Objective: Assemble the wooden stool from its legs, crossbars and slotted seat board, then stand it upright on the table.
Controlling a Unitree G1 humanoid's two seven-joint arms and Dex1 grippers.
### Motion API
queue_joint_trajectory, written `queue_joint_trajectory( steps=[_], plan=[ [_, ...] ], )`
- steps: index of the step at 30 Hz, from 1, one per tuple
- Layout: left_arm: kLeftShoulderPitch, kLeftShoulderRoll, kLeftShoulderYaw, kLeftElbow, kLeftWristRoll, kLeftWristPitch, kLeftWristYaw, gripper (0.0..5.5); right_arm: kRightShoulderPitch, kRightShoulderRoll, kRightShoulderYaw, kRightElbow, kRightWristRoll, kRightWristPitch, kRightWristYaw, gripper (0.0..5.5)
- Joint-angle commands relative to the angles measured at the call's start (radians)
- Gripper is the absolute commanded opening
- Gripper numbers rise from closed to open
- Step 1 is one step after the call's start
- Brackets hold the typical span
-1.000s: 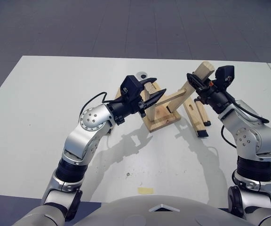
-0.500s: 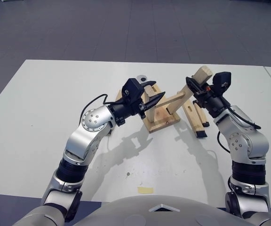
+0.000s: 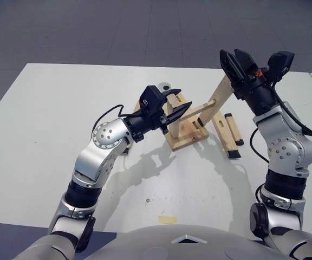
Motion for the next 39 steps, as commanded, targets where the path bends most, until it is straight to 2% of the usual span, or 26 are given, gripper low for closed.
queue_joint_trajectory(
  steps=[1,4,6,21,25,31,39],
  plan=[
    [0.047,0.018,-0.018,0.056,0.024,0.068,0.006,2.06,0.017,-0.008,0.005,-0.004,0.01,0.023,0.005,4.04],
    [0.049,0.019,-0.018,0.055,0.025,0.069,0.007,2.06,0.049,-0.021,0.008,-0.012,0.009,0.037,0.022,4.56],
    [0.05,0.02,-0.019,0.055,0.026,0.069,0.007,2.06,0.072,-0.032,0.006,-0.019,0.004,0.043,0.029,4.32],
    [0.056,0.019,-0.024,0.054,0.028,0.069,0.01,2.06,0.131,-0.039,0.017,-0.054,-0.022,0.034,0.041,1.58],
    [0.062,0.019,-0.032,0.056,0.036,0.065,0.013,2.06,0.128,-0.043,0.023,-0.051,-0.029,0.042,0.045,1.29],
    [0.06,0.018,-0.037,0.062,0.038,0.063,0.011,2.06,0.114,-0.102,0.052,-0.028,-0.075,0.092,0.052,1.12],
    [0.059,0.021,-0.043,0.069,0.046,0.058,0.011,2.06,0.0,-0.147,0.0,-0.019,-0.009,0.317,-0.059,1.02]
  ],
)
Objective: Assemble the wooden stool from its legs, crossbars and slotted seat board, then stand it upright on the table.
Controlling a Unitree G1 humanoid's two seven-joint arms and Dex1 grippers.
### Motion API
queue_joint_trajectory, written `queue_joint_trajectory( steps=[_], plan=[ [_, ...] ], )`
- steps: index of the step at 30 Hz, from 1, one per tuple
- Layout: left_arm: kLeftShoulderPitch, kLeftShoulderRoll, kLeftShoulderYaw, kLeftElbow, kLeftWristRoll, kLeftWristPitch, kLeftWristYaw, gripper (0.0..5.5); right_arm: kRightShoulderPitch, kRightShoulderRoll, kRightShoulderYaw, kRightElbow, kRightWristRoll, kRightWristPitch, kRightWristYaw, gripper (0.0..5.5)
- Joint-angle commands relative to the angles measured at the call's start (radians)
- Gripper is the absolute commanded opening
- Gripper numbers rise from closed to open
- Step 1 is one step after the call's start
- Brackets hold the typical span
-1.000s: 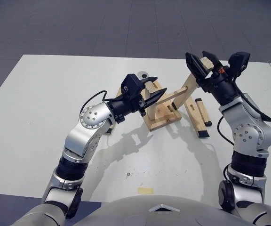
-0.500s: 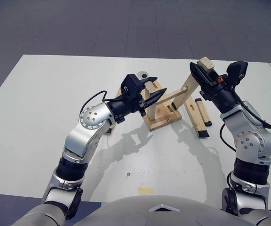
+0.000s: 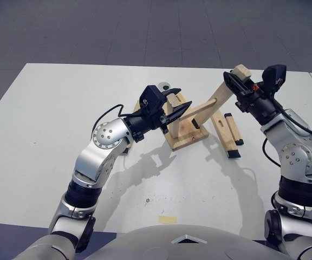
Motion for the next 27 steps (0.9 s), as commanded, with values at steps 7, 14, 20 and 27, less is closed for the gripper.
queue_joint_trajectory(
  steps=[7,14,20,27],
  plan=[
    [0.044,0.021,-0.034,0.075,0.041,0.059,0.003,2.06,-0.08,-0.043,-0.041,-0.018,0.073,0.277,-0.114,1.02],
    [0.041,0.017,-0.036,0.082,0.043,0.053,0.006,2.06,0.136,-0.004,0.068,-0.025,-0.012,0.25,-0.108,1.01],
    [0.042,0.018,-0.034,0.075,0.043,0.059,0.004,2.06,0.116,0.012,0.085,0.006,-0.03,0.207,-0.109,1.01],
    [0.039,0.017,-0.024,0.076,0.042,0.059,0.0,2.06,0.02,0.004,0.048,0.014,-0.019,0.166,-0.095,1.01]
  ],
)
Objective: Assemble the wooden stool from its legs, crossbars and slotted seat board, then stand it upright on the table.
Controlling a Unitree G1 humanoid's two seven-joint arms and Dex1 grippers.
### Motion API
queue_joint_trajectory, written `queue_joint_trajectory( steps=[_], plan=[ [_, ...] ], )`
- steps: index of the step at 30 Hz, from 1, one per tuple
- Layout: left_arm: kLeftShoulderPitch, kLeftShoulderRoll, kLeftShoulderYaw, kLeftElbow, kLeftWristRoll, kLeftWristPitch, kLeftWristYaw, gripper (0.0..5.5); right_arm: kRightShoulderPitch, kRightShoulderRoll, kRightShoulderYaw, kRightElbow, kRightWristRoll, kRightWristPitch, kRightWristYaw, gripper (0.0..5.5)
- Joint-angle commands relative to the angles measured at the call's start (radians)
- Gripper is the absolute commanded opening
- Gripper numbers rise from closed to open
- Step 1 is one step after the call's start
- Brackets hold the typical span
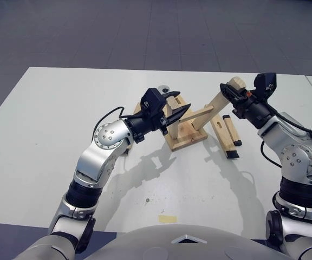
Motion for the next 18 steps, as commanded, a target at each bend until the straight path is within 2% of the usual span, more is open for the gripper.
queue_joint_trajectory(
  steps=[1,6,7,8,12,18],
  plan=[
    [0.038,0.017,-0.014,0.05,0.021,0.068,0.002,2.06,-0.014,0.007,0.017,0.031,-0.004,0.041,0.0,1.01],
    [0.035,0.018,-0.006,0.048,0.021,0.067,0.001,2.06,-0.078,0.032,-0.033,0.038,0.029,0.011,-0.002,1.01],
    [0.032,0.02,-0.003,0.049,0.02,0.067,0.0,2.06,-0.092,0.04,-0.046,0.043,0.04,0.003,-0.001,1.38],
    [0.029,0.02,0.0,0.049,0.019,0.067,-0.001,2.06,-0.101,0.046,-0.056,0.045,0.048,-0.002,0.0,1.49],
    [0.026,0.024,0.013,0.043,0.002,0.072,-0.015,2.72,-0.123,0.059,-0.074,0.043,0.066,-0.025,0.016,2.15],
    [0.007,0.008,0.058,0.02,-0.036,0.088,-0.034,3.77,-0.222,0.115,-0.161,0.036,0.222,-0.088,0.034,3.16]
  ],
)
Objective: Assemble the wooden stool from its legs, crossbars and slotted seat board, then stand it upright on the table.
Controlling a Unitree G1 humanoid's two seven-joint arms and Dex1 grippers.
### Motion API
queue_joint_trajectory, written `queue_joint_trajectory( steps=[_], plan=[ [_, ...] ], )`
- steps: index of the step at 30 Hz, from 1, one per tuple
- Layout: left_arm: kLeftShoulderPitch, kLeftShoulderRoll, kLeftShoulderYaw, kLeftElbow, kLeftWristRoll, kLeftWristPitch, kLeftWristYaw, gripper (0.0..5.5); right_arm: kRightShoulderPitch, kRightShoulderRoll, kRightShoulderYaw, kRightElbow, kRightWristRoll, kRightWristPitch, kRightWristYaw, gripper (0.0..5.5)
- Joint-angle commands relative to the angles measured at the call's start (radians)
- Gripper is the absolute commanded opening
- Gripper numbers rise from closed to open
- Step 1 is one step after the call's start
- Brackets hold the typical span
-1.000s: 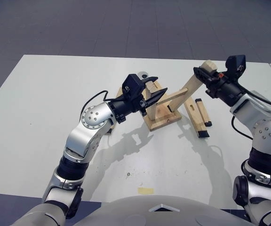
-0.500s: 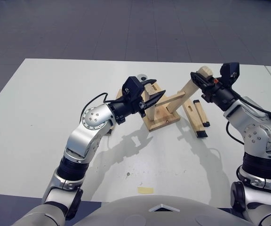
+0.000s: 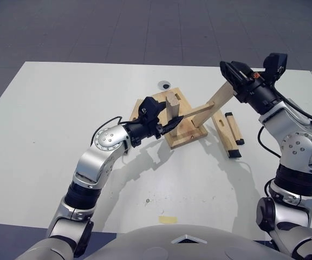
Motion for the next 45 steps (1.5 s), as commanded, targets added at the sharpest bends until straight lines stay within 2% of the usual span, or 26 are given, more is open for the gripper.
queue_joint_trajectory(
  steps=[1,8,10,14,16,18,28,32,35,37,40,45],
  plan=[
    [-0.03,-0.003,0.037,-0.029,-0.033,0.021,-0.011,3.94,-0.121,0.023,-0.067,0.004,0.102,-0.042,-0.008,3.33],
    [-0.1,-0.034,0.133,-0.105,-0.144,0.067,0.018,5.18,-0.385,-0.01,-0.126,0.156,0.137,-0.126,-0.053,4.51],
    [-0.109,-0.039,0.139,-0.108,-0.154,0.075,0.027,5.4,-0.336,0.009,-0.079,0.179,0.099,-0.121,-0.049,4.82],
    [-0.104,-0.041,0.133,-0.108,-0.15,0.085,0.038,5.4,-0.069,0.009,0.112,0.216,-0.063,-0.122,0.028,5.38],
    [-0.102,-0.038,0.133,-0.106,-0.146,0.089,0.04,5.4,0.02,0.005,0.157,0.219,-0.116,-0.131,0.041,5.38],
    [-0.097,-0.04,0.131,-0.103,-0.145,0.091,0.046,5.4,0.031,0.02,0.153,0.204,-0.115,-0.149,0.042,5.38],
    [-0.099,-0.078,0.106,-0.063,-0.115,0.073,0.085,5.4,-0.194,0.089,0.03,0.108,0.047,-0.228,-0.009,5.38],
    [-0.142,-0.125,0.21,-0.03,-0.145,0.057,0.16,5.4,-0.239,0.091,-0.032,0.022,0.274,-0.168,-0.015,5.38],
    [-0.183,-0.166,0.318,-0.006,-0.198,0.051,0.233,5.4,-0.118,0.03,-0.02,-0.049,0.485,-0.018,0.04,5.38],
    [-0.205,-0.178,0.377,0.016,-0.217,0.048,0.279,5.4,-0.008,-0.039,-0.008,-0.07,0.542,0.068,0.101,5.38],
    [-0.214,-0.166,0.423,0.053,-0.201,0.04,0.327,5.4,0.094,-0.129,-0.017,-0.039,0.512,0.118,0.159,5.38],
    [-0.2,-0.171,0.405,0.064,-0.179,0.036,0.352,5.4,0.062,-0.195,0.093,0.083,0.141,-0.052,0.147,5.38]
  ],
)
